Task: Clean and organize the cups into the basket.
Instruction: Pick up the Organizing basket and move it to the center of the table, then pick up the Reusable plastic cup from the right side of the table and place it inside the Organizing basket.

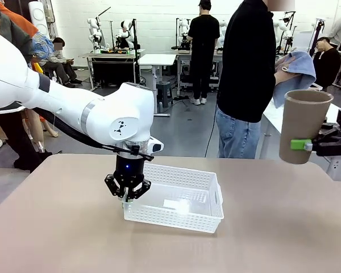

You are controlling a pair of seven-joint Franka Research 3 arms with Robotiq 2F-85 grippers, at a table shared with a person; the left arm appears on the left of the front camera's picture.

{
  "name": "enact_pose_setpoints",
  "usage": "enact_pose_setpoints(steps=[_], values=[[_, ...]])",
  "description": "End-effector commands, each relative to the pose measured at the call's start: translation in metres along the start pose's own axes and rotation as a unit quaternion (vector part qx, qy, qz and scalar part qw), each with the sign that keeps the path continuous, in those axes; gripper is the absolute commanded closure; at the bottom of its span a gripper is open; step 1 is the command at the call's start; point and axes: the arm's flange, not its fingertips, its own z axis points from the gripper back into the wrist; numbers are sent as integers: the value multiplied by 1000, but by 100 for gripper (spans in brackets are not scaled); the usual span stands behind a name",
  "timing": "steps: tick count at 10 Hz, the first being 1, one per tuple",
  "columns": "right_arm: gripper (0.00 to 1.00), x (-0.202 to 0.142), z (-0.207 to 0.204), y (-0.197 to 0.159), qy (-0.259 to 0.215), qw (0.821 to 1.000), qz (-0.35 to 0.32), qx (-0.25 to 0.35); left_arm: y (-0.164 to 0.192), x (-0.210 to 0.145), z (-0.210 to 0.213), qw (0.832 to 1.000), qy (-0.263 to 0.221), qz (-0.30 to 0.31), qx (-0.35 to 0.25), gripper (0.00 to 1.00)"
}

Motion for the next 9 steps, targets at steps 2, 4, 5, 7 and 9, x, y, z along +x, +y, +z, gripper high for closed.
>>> enact_pose_setpoints(steps=[2,4,5,7,9], values=[[19,64,-72,7,139,990,15,-2,0,0,-2,1000,-1,-6,3,100],[19,91,-135,3,252,967,23,-10,0,0,-2,1000,-1,-6,3,100],[19,91,-161,1,324,946,24,-20,0,0,-2,1000,-1,-6,3,100],[19,92,-205,3,427,904,25,-16,0,0,-2,1000,-1,-6,3,100],[19,81,-242,4,500,866,25,-4,0,0,-2,1000,-1,-6,3,100]])
